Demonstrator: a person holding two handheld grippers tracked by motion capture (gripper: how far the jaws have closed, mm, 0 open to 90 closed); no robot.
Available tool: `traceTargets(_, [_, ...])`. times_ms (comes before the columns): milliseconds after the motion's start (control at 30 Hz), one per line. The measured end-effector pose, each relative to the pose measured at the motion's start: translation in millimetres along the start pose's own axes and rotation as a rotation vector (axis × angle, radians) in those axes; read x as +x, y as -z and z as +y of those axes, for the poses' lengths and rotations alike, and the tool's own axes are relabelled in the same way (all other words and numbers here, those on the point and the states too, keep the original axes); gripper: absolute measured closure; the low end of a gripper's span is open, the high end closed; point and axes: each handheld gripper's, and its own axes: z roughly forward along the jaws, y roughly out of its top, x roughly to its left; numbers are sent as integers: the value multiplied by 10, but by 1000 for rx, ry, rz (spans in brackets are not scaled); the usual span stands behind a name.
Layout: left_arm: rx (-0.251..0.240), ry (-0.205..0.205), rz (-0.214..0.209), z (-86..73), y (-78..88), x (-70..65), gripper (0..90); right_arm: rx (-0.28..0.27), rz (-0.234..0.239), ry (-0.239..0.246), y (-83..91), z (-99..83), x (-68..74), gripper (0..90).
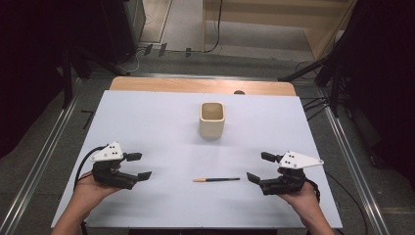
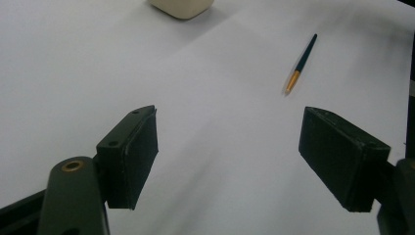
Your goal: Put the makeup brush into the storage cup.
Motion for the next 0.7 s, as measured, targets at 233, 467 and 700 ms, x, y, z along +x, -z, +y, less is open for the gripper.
traceTargets(233, [-10, 1, -1, 7, 9, 2, 234, -4, 3, 6, 3, -3, 4, 136])
traceTargets(467, [-14, 9, -4, 9, 17, 2, 234, 0, -1, 7, -5, -2, 10, 136])
traceTargets(700, [-14, 5, -1, 12, 16, 3, 232, 2, 1, 3, -4, -4, 5, 136])
